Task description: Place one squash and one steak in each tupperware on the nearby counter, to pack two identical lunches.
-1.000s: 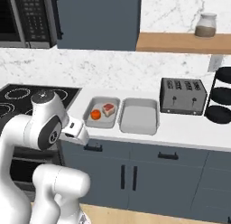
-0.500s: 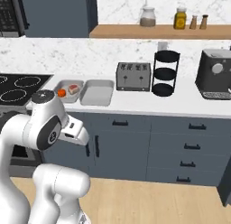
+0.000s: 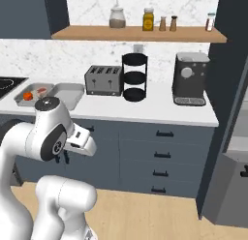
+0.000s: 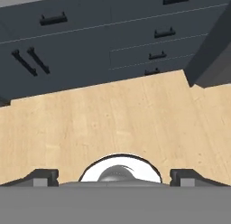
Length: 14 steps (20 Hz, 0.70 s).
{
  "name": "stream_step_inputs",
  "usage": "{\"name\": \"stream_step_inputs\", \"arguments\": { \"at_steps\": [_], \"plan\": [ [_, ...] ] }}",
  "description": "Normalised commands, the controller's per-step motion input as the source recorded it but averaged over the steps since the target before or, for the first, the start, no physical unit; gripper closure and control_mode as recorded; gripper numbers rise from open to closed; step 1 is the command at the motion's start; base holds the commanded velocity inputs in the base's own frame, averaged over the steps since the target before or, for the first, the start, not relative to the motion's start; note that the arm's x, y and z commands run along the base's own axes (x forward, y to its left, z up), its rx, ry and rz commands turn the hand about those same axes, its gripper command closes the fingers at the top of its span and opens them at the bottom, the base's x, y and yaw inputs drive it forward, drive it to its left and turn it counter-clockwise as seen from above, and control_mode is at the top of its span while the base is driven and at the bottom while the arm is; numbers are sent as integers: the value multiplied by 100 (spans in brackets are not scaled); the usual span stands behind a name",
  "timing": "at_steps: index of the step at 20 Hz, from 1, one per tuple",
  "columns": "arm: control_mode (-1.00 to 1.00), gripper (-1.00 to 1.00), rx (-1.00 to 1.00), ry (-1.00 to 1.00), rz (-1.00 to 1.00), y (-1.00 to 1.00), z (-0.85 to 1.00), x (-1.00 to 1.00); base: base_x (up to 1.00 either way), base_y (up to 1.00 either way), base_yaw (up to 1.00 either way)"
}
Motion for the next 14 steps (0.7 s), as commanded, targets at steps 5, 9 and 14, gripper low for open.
{"name": "stream_step_inputs", "arguments": {
  "at_steps": [5, 9, 14],
  "plan": [
    [100, -100, 0, 0, 0, 0, 0, 0, 11, -100, 15],
    [100, -100, 0, 0, 0, 0, 0, 0, 14, -100, 11],
    [100, -100, 0, 0, 0, 0, 0, 0, 19, -100, 5]
  ]
}}
